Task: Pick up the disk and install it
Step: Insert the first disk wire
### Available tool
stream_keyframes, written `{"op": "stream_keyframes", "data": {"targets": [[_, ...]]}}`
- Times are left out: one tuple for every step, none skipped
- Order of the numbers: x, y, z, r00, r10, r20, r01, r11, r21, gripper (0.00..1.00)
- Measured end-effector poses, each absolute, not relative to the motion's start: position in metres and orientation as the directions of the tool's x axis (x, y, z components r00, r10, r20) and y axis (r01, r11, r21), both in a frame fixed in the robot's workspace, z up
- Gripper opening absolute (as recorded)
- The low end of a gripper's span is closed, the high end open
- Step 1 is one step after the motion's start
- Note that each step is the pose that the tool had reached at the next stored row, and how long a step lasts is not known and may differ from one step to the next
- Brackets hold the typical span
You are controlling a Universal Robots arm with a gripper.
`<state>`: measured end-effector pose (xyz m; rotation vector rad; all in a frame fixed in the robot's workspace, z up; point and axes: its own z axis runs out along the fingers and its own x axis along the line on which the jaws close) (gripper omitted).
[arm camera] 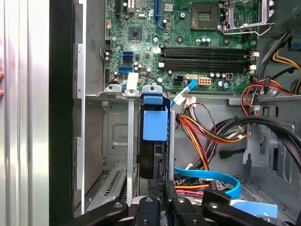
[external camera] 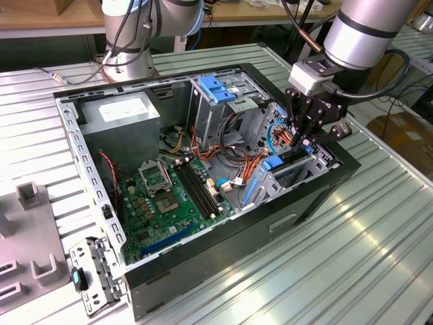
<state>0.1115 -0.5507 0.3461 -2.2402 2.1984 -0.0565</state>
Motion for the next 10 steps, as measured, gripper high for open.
{"op": "stream_keyframes", "data": {"targets": [[0.1115, -0.5507, 0.3458, 0.019, -1.000, 0.024, -0.999, -0.019, -0.027, 0.17], [0.1116, -0.5507, 0.3455, 0.019, -1.000, 0.024, -0.999, -0.019, -0.027, 0.17], [0.1116, -0.5507, 0.3452, 0.019, -1.000, 0.024, -0.999, -0.019, -0.027, 0.17], [0.1115, -0.5508, 0.3441, 0.019, -1.000, 0.023, -0.999, -0.019, -0.027, 0.17], [0.1116, -0.5508, 0.3437, 0.019, -1.000, 0.024, -0.999, -0.019, -0.027, 0.17], [0.1116, -0.5507, 0.3429, 0.019, -1.000, 0.024, -0.999, -0.019, -0.027, 0.17], [0.1115, -0.5507, 0.3423, 0.019, -1.000, 0.024, -0.999, -0.019, -0.027, 0.17], [0.1115, -0.5507, 0.3413, 0.019, -1.000, 0.023, -0.999, -0.019, -0.027, 0.17], [0.1115, -0.5507, 0.3403, 0.019, -1.000, 0.024, -0.999, -0.019, -0.026, 0.17], [0.1115, -0.5508, 0.3402, 0.019, -1.000, 0.024, -0.999, -0.019, -0.026, 0.17]]}}
